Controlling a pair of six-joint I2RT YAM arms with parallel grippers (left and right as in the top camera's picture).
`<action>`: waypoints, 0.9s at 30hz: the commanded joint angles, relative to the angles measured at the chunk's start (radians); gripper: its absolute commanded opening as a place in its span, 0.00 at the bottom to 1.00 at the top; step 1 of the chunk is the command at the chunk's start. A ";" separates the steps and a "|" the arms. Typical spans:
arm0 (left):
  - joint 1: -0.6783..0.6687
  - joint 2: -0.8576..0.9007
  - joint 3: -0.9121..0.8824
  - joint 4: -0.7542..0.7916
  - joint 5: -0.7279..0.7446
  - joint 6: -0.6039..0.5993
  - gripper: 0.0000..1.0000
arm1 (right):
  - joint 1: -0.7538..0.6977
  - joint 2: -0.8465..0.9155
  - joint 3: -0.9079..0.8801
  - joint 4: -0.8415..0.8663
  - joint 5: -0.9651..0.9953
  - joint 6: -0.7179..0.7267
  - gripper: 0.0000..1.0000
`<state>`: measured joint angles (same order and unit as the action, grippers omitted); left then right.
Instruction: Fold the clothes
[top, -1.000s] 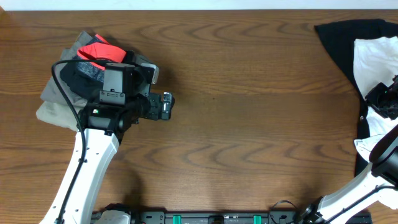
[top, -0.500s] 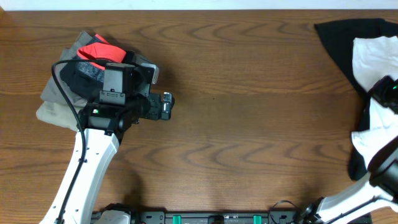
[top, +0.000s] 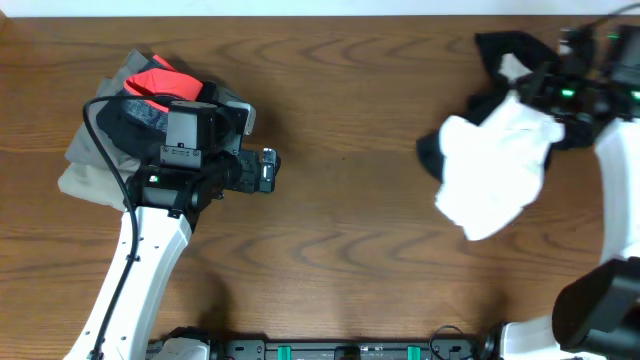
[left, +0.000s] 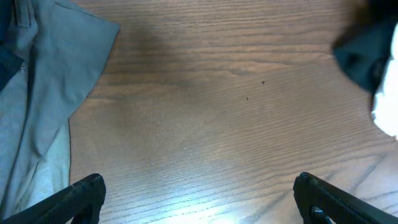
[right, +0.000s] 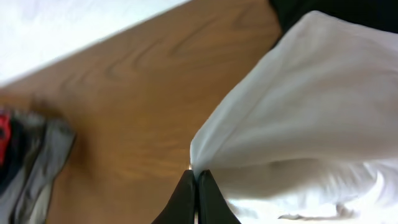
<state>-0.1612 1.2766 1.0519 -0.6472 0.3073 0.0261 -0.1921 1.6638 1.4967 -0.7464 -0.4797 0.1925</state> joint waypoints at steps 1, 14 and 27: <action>-0.003 -0.003 0.022 0.000 -0.006 0.005 0.98 | 0.090 0.007 0.006 0.003 0.062 -0.033 0.01; -0.003 -0.003 0.022 0.001 -0.006 0.006 0.98 | 0.070 -0.005 0.007 -0.008 0.403 -0.058 0.01; -0.003 -0.003 0.022 0.021 -0.006 0.006 0.98 | -0.504 -0.041 0.181 -0.053 0.344 0.033 0.01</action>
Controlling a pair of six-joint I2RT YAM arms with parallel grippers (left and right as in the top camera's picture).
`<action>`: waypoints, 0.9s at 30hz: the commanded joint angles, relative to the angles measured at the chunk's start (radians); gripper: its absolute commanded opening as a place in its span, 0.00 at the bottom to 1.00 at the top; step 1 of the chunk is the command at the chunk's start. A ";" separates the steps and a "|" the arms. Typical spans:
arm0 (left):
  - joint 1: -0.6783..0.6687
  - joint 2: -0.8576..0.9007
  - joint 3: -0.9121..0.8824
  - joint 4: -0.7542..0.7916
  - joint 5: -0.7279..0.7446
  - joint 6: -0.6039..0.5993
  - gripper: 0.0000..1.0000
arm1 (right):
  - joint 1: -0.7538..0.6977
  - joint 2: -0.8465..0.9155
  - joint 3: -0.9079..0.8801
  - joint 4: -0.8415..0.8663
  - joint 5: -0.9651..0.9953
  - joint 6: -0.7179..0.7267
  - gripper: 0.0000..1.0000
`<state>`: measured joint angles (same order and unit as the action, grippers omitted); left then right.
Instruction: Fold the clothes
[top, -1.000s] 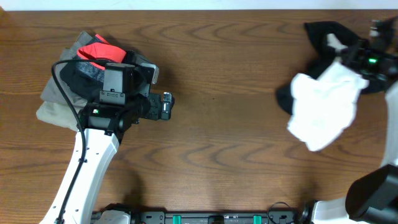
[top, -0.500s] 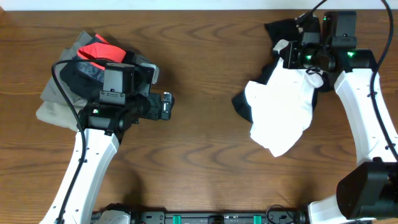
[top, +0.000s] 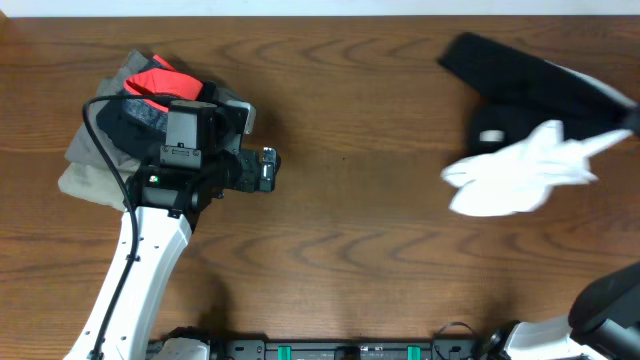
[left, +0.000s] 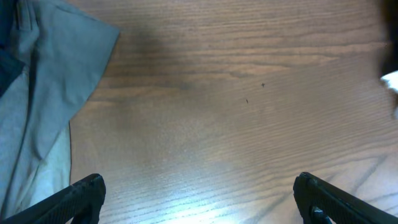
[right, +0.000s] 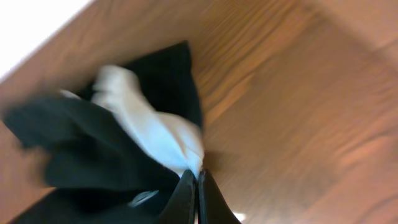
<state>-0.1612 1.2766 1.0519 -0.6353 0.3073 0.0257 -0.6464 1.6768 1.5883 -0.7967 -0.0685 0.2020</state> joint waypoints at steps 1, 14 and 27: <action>-0.003 -0.003 0.022 0.016 -0.006 0.006 0.98 | -0.067 -0.055 0.113 -0.008 -0.078 0.024 0.01; -0.003 -0.003 0.022 0.045 -0.005 0.006 0.98 | 0.084 -0.053 0.159 -0.081 -0.319 -0.001 0.01; -0.003 -0.003 0.022 0.018 -0.005 0.006 0.98 | 0.413 -0.053 -0.124 0.006 -0.020 0.000 0.73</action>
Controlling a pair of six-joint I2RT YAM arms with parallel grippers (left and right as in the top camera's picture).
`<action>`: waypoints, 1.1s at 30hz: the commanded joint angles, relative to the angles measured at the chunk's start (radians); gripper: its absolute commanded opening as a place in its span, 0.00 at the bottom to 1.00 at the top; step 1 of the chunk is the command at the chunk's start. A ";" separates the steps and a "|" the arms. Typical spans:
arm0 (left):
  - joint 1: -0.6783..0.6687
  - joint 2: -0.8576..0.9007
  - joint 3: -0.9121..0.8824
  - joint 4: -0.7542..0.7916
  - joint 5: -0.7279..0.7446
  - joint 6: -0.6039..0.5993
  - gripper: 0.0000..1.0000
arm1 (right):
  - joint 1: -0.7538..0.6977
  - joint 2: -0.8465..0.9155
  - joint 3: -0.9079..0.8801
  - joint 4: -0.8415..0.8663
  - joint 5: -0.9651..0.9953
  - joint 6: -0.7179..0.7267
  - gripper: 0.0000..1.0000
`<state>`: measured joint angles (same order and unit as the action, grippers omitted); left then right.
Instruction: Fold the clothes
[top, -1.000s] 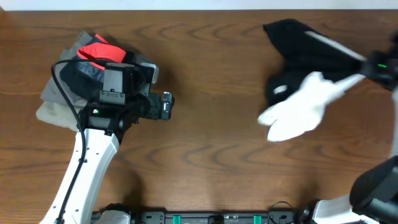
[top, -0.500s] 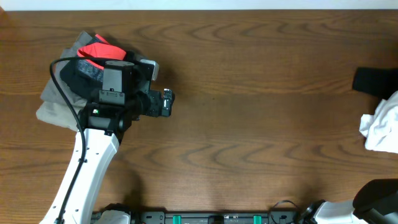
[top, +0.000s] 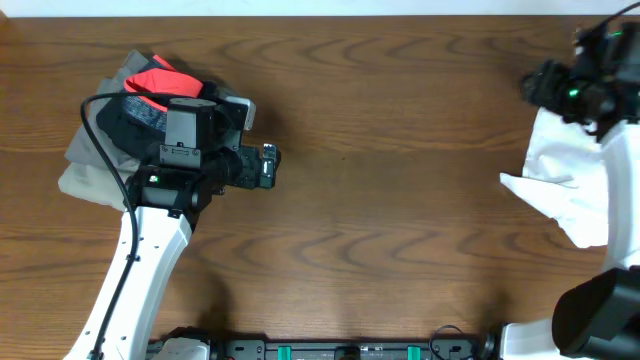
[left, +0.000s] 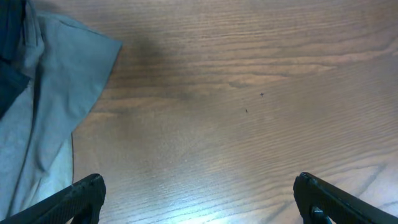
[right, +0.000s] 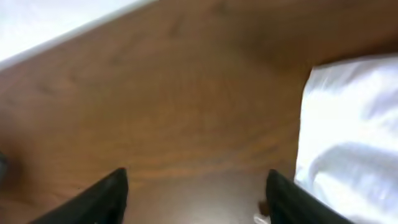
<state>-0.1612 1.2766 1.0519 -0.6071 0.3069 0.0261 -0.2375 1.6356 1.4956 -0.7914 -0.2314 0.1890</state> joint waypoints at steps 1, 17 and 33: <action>-0.003 -0.003 0.022 -0.018 -0.005 0.005 0.98 | -0.005 -0.012 -0.051 0.001 0.161 0.025 0.74; -0.003 -0.003 0.022 -0.023 -0.005 0.006 0.98 | -0.239 -0.012 -0.470 0.208 0.198 0.220 0.77; -0.003 -0.003 0.022 -0.016 -0.005 0.006 0.98 | -0.214 -0.075 -0.526 0.485 -0.426 0.147 0.01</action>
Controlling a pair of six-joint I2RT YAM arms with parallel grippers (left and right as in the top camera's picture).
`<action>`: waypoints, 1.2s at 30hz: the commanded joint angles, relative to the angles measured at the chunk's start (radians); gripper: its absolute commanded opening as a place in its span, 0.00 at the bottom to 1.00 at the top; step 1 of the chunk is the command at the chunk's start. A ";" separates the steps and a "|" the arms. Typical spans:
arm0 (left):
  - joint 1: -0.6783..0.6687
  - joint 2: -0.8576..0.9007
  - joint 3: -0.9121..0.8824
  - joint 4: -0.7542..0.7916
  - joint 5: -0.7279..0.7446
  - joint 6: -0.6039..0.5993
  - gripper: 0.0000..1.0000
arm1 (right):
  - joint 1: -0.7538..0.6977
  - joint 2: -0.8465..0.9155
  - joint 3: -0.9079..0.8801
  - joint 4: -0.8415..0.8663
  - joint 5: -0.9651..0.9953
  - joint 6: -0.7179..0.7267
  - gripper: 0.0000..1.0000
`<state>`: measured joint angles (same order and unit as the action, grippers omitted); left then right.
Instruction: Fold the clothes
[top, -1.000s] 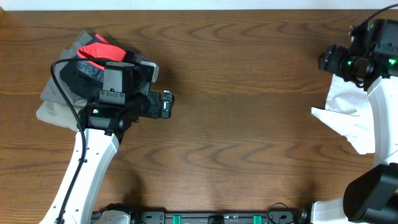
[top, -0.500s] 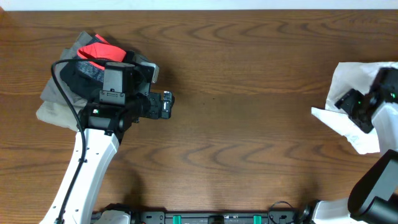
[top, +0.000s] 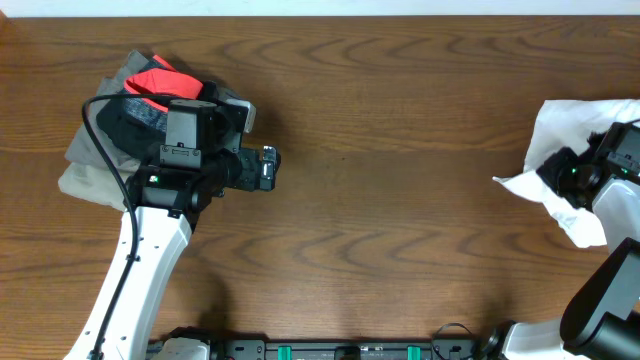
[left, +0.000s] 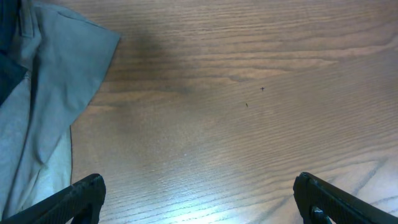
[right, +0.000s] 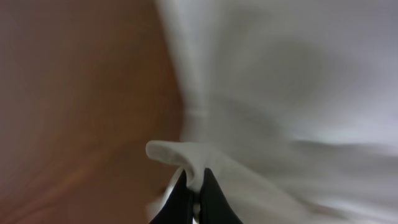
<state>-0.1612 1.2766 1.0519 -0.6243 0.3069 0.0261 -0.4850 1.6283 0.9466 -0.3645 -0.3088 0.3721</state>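
A crumpled white garment lies at the table's right edge. My right gripper is on its near part, shut on a fold of the white cloth. A pile of clothes, grey, red and dark, sits at the far left under my left arm. My left gripper hovers just right of the pile, open and empty over bare wood; its fingertips frame the bottom of the left wrist view. A grey garment's corner shows at that view's left.
The wooden table stretches between the two arms. The white wall edge runs along the table's far side. A dark bar with green clips sits at the near edge.
My right gripper was open above the far right of the table; now it is lower, nearer me, and shut on a fold of the white garment. The left arm has not moved.
My right gripper held the white garment up over a dark garment at the far right. Then the white cloth hung stretched beside the dark garment. Then the gripper stood open, the white garment at the right edge and the dark one gone from view. Now it grips a fold.
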 joint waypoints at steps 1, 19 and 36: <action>-0.003 -0.003 0.022 0.001 -0.005 0.006 0.98 | 0.052 -0.088 0.026 0.111 -0.425 -0.016 0.01; -0.001 -0.003 0.022 0.000 -0.058 0.006 0.98 | 0.765 -0.109 0.027 0.521 -0.319 0.038 0.02; -0.002 -0.003 0.020 0.003 0.033 -0.005 0.98 | 0.858 -0.104 0.027 0.531 -0.364 -0.059 0.04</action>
<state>-0.1612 1.2766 1.0519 -0.6235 0.2756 0.0254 0.3706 1.5284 0.9691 0.1581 -0.6407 0.3401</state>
